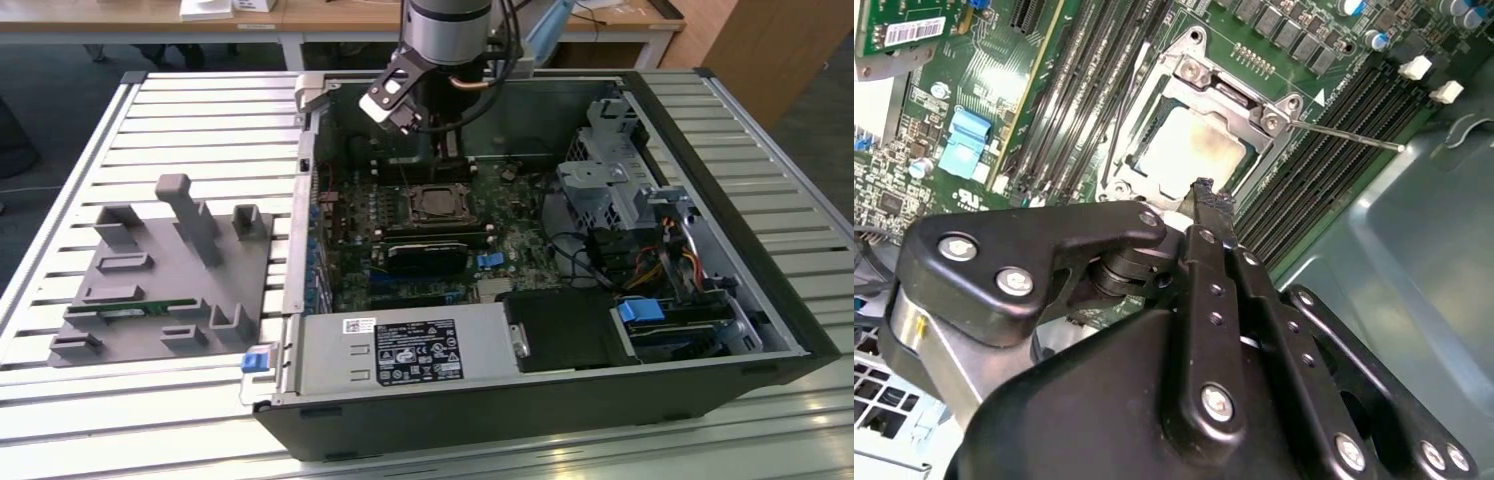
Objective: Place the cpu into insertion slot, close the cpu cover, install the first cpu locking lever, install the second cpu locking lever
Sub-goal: 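Install the first cpu locking lever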
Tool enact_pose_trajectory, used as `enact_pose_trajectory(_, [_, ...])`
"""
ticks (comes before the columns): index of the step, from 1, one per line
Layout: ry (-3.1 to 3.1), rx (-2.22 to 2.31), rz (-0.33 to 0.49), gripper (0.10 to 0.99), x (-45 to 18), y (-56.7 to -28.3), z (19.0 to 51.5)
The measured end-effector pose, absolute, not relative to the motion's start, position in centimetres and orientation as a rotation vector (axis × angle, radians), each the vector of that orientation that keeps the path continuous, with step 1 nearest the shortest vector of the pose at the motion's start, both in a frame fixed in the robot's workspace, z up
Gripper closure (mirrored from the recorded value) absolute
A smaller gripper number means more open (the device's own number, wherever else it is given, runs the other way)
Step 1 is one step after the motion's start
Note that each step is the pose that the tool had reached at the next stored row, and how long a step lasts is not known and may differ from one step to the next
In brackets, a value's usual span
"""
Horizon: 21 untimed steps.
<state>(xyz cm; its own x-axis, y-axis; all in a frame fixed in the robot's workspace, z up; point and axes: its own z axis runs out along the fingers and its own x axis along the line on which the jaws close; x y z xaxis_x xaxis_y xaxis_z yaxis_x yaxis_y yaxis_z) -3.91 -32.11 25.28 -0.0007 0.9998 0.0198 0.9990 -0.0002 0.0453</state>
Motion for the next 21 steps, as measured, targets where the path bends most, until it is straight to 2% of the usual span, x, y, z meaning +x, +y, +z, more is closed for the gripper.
enact_pose_trajectory(21, [2.208, 2.208, 0.072, 0.98, -3.9, -32.1, 27.0])
